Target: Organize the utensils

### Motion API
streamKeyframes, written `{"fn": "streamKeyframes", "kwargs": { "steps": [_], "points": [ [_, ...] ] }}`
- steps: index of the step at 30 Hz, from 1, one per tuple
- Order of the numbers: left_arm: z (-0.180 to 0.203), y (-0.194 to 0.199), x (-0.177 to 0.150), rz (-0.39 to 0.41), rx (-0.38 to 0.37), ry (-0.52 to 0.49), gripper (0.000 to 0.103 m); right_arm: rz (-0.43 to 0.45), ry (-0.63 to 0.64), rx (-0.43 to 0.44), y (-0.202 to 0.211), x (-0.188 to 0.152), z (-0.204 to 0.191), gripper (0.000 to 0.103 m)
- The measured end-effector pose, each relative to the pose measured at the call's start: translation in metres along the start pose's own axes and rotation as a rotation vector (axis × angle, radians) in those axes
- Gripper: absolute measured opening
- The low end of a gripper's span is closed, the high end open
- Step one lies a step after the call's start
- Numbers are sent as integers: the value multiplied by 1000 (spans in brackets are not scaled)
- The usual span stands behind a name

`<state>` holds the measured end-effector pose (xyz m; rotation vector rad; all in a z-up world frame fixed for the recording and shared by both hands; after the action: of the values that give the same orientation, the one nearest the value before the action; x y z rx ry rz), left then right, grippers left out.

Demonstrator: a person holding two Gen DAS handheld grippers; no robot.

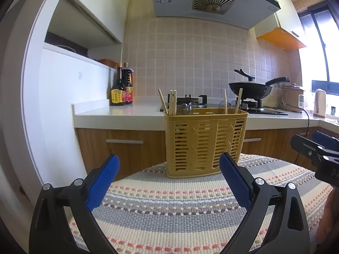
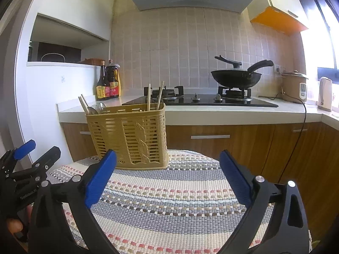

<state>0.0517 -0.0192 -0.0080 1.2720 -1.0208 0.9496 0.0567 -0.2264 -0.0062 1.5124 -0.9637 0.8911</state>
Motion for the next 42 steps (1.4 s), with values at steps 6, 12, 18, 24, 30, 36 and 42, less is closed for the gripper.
{"fn": "streamKeyframes", "kwargs": {
  "steps": [6,12,18,24,30,36,42],
  "points": [
    [-1,2,2,11,-8,18,93,3,3,-1,1,1,-2,94],
    [-1,2,1,13,-17,22,94,2,15,11,1,0,-6,95],
    [0,3,2,15,-21,22,94,10,38,8,3,0,-12,95],
    [0,3,2,13,-20,23,94,12,33,1,4,1,-11,95],
    [0,3,2,11,-21,25,94,11,25,-2,4,0,-8,95],
    [-1,4,2,14,-19,27,94,11,25,-2,3,0,-8,95],
    [-1,3,2,12,-10,20,94,10,18,-1,4,1,-8,95]
  ]
}}
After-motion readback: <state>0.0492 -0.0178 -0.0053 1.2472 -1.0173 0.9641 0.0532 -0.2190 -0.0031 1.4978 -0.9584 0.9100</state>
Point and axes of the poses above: each gripper's, at about its wrist camera, not at the fingertips, and y roughly against the way its jaws point, z to its right, x to its top, the point moved 7 cm from there along -y, roughly the way its jaws point, and after that the axes turned 5 degrees about -z, right-handed, at the moved point
